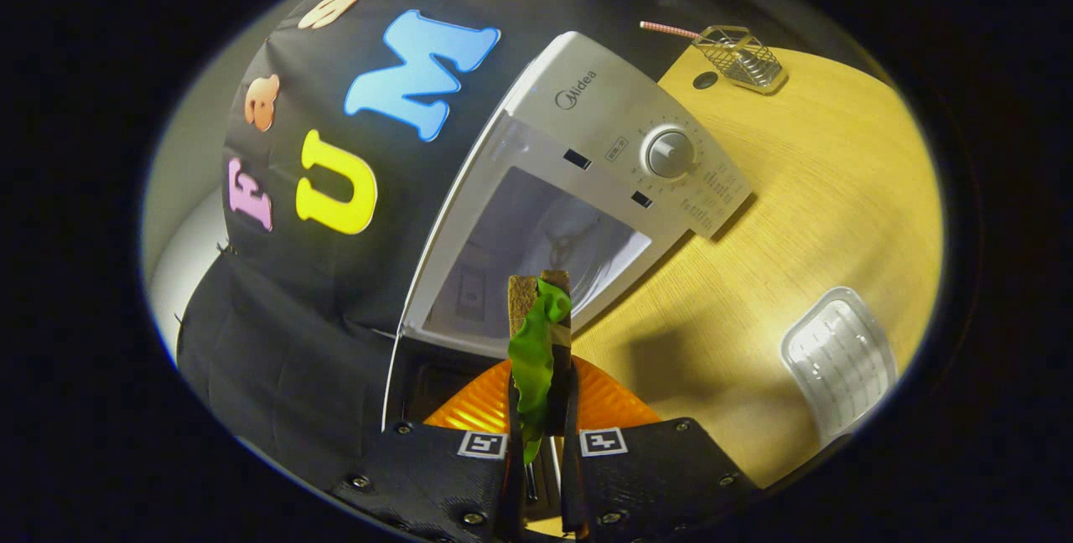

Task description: Open the microwave, put the food inside, and close the microwave door.

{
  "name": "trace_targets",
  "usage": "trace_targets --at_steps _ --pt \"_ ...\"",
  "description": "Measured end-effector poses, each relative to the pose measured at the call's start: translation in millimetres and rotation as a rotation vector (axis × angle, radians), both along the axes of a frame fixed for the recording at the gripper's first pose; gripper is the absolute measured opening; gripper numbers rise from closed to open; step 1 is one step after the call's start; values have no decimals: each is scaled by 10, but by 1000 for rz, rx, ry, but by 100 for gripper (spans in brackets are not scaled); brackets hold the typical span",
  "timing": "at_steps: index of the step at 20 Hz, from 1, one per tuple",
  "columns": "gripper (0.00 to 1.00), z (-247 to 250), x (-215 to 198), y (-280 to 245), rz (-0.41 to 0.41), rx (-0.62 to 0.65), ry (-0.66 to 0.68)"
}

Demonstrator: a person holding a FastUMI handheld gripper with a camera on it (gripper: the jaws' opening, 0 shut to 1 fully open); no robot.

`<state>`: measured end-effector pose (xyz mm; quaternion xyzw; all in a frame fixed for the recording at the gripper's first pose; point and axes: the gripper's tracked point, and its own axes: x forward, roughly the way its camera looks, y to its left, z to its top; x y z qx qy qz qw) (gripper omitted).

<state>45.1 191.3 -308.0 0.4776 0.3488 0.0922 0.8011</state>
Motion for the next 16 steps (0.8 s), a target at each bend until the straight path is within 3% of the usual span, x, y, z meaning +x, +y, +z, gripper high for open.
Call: trace_targets --at_steps 11,16 --pt "17 -454 1186 411 -446 259 12" --pt "17 -631 1556 506 -542 276 15"
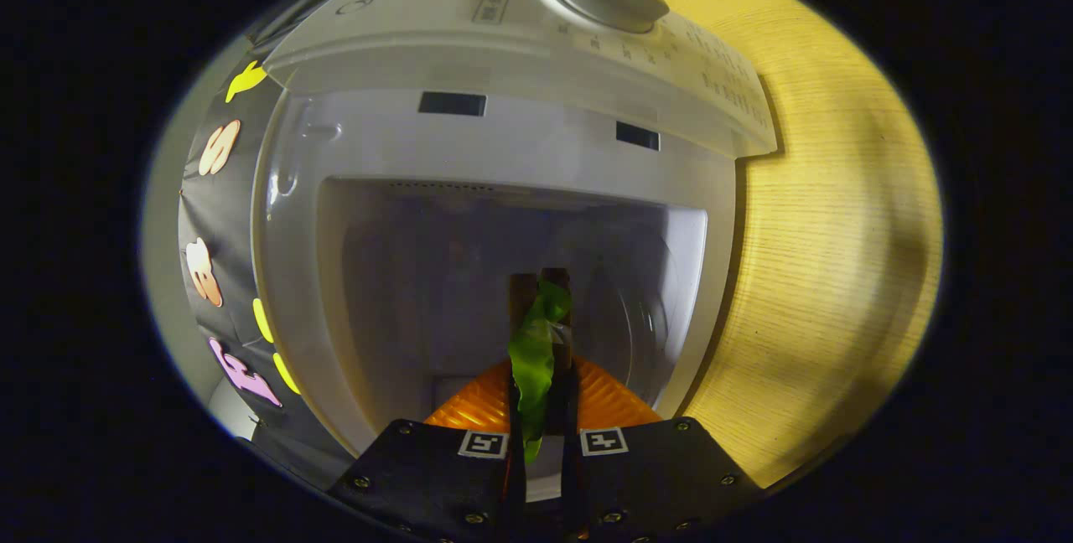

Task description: Open the microwave, put the food inside, and close the microwave door.

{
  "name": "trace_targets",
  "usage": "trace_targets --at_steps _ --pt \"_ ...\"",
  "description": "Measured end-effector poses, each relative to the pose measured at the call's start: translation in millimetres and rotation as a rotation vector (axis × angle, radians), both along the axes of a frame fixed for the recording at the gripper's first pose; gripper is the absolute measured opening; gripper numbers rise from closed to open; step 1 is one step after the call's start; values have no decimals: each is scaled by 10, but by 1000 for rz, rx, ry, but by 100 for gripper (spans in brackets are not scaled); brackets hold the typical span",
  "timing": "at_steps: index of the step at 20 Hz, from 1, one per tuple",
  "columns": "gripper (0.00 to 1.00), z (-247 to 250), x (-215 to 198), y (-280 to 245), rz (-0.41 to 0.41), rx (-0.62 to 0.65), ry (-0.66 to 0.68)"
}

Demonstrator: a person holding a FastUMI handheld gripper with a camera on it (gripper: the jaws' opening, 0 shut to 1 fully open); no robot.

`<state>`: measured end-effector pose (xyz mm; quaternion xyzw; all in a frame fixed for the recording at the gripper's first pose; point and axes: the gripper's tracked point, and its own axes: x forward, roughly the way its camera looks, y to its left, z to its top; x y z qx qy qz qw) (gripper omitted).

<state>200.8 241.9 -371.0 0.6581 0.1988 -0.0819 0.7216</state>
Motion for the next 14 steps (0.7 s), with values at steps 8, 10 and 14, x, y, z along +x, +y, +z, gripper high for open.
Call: trace_targets --at_steps 8,10,14 --pt "17 -192 262 98 -34 -47 2" --pt "17 -226 263 113 -32 -57 10" --pt "38 -265 231 126 26 -121 46"
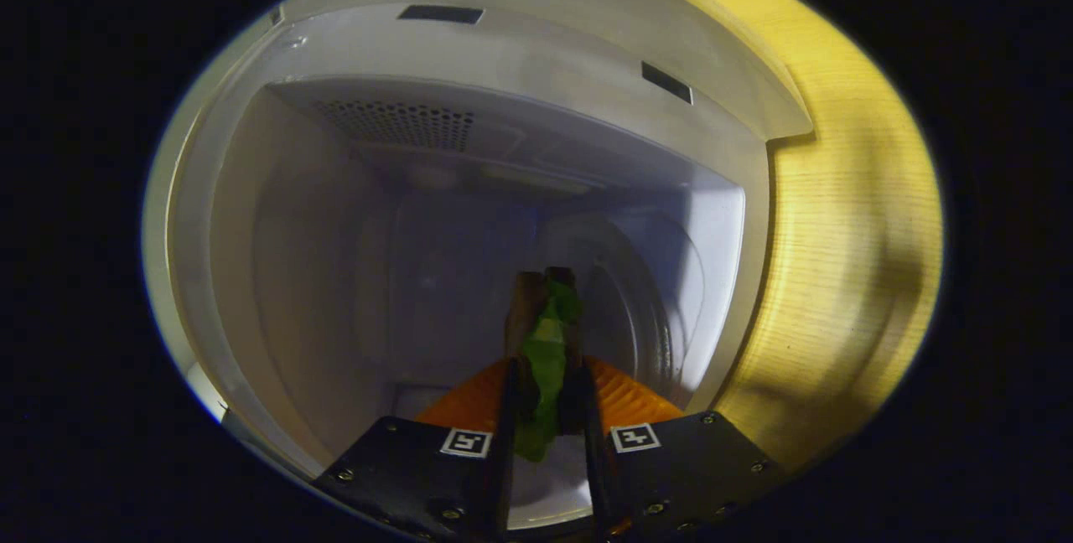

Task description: Open the microwave, put the food inside, and close the microwave door.

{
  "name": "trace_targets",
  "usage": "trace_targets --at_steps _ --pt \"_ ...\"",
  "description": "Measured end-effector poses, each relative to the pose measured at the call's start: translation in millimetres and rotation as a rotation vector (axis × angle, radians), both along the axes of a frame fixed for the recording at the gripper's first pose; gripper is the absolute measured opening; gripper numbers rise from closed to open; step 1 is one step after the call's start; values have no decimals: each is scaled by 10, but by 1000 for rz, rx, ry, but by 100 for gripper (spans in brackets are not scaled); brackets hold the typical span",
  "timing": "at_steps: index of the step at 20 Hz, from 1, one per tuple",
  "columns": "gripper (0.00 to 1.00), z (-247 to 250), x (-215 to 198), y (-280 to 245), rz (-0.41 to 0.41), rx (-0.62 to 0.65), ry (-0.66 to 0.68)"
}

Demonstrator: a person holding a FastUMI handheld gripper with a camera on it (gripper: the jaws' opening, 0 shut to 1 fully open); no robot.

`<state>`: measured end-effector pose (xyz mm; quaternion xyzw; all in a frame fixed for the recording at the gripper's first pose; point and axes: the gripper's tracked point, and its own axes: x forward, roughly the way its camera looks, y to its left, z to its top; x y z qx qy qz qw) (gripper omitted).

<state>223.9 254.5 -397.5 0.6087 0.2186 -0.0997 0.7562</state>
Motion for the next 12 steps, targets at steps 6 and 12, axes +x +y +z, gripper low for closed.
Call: trace_targets --at_steps 6,12 --pt "82 111 -246 -166 76 -80 4" --pt "83 225 -740 -245 303 -302 -3"
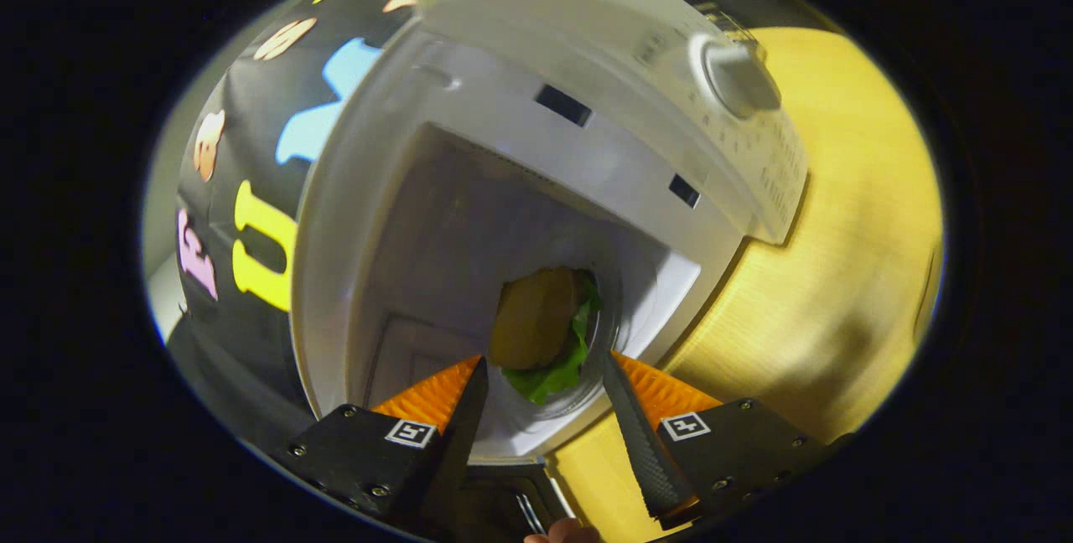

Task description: Open the microwave, put the food inside, and close the microwave door.

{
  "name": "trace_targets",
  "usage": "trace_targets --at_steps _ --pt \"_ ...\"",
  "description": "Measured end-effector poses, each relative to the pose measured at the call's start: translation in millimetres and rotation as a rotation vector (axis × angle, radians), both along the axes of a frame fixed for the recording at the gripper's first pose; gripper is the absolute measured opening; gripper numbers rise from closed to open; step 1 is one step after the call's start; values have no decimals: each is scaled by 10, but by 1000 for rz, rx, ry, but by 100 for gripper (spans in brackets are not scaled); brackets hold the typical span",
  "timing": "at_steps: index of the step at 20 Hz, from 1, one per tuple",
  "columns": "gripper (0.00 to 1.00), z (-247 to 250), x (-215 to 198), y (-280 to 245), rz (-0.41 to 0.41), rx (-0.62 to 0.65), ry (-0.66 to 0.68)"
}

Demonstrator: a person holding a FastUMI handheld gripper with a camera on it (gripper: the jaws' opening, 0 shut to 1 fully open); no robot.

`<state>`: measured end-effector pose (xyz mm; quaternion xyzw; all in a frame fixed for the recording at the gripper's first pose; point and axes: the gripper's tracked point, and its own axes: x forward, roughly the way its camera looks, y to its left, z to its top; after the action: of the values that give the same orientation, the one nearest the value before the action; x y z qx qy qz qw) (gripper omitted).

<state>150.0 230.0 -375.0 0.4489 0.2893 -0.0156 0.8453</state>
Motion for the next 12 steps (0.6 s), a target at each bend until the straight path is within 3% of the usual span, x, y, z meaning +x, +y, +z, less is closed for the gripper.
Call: trace_targets --at_steps 4,8,12 --pt "83 323 -413 -152 168 -249 -64" --pt "83 1022 -800 -286 286 -501 -225" --pt "83 1708 -1258 -219 346 -667 -420"
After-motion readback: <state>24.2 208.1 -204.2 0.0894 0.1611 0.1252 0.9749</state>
